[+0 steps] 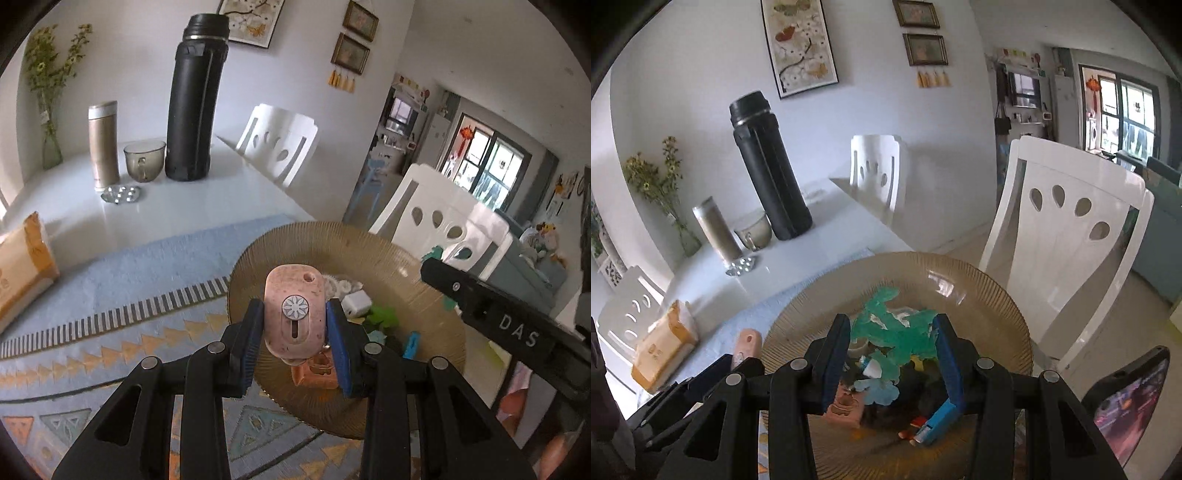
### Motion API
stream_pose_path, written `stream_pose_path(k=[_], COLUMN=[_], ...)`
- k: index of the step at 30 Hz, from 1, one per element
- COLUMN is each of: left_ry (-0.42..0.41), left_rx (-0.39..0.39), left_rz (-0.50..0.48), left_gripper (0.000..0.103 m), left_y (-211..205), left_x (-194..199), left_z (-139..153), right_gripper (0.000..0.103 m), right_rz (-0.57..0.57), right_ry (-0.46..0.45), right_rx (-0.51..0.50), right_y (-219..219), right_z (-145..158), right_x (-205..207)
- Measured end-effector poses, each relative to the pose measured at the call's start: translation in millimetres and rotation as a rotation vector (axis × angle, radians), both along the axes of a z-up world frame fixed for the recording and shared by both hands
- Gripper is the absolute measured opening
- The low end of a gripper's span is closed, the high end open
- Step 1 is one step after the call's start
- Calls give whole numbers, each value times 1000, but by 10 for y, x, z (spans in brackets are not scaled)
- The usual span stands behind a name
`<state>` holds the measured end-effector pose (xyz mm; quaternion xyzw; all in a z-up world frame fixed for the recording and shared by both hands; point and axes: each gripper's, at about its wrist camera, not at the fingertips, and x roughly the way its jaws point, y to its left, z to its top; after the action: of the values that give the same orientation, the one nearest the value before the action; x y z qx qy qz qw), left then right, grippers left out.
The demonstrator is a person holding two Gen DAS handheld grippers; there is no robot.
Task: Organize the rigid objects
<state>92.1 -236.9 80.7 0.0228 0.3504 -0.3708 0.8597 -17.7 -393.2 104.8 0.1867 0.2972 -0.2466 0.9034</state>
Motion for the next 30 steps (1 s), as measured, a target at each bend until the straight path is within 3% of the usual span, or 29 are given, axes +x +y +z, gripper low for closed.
stream_pose_path(k=[5,6,7,8,12,15,21,23,27,30], left_ry=[8,17,24,33,23,-26,-116,-133,-161,-127], left_rx=[20,21,21,11,-30,-34,-83,-85,-32,18], left_rz=[-12,-15,-14,-13,1,34,146,213,364,455], left_gripper=[32,37,48,51,52,59,64,80,82,82], left_y=[3,22,49,104,385,707,1620,1894,2411,2712], left_x=[-47,-60,-60,-70,-168,-347,-894,-1066,-1378,-1473], left_z=[-42,-34,-29,-4,181,407,830,888,729,323], right_gripper=[47,59,68,75,75,75,82,84,95,97], right_rz=[4,15,25,30,26,44,217,296,452,507], right_ry=[27,30,34,31,-21,-82,-122,-123,-131,-116], right_rx=[47,84,107,126,101,99,32,-10,-69,-172], right_y=[20,28,28,32,129,265,1007,1346,1953,2373], right_z=[-75,-98,-113,-113,91,320,608,626,471,114], right_x=[-38,-58,-71,-98,-323,-527,-767,-835,-949,-994])
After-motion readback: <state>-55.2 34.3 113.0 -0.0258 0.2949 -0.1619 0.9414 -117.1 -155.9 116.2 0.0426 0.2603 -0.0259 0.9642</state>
